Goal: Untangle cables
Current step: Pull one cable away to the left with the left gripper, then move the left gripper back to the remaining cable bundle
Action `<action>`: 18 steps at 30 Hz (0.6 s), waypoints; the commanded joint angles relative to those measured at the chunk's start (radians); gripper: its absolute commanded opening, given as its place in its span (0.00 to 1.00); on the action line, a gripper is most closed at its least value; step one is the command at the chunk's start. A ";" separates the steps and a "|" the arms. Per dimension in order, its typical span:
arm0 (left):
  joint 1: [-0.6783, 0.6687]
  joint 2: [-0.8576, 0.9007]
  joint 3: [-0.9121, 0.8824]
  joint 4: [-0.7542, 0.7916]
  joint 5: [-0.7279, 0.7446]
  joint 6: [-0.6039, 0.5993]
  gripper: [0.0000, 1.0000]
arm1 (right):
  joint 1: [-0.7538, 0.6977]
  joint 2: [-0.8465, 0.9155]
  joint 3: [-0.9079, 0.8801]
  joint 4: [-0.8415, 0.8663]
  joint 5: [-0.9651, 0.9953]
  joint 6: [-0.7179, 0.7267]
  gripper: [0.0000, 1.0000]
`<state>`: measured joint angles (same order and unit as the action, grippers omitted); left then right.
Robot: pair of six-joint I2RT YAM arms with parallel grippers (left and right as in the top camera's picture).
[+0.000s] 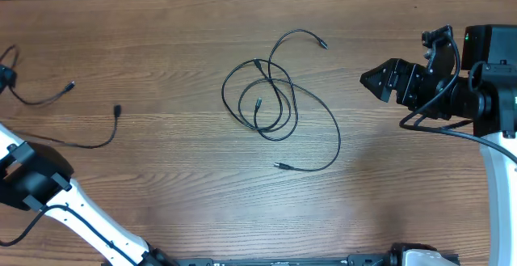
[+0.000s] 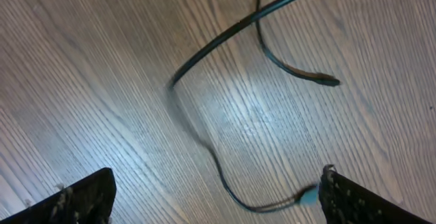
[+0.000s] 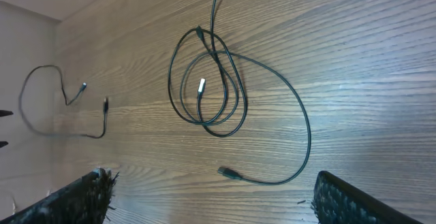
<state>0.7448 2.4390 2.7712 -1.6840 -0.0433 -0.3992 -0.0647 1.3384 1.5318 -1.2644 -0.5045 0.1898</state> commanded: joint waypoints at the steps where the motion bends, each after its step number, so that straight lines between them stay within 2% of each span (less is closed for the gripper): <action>1: -0.002 -0.028 0.027 -0.003 0.050 -0.004 0.95 | 0.005 0.000 0.006 0.006 0.015 -0.005 0.93; 11: -0.031 -0.153 0.151 0.000 0.100 0.017 0.95 | 0.005 0.000 0.006 0.004 0.014 -0.005 0.93; 15: -0.048 -0.234 0.187 0.020 0.245 0.112 0.92 | 0.005 0.000 0.006 0.010 0.018 -0.005 0.93; 18: -0.089 -0.298 0.195 0.002 0.431 0.240 0.89 | 0.005 0.000 0.006 0.013 0.045 -0.005 0.93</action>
<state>0.7006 2.2406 2.9322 -1.6691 0.1638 -0.3122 -0.0647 1.3384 1.5318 -1.2572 -0.4889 0.1898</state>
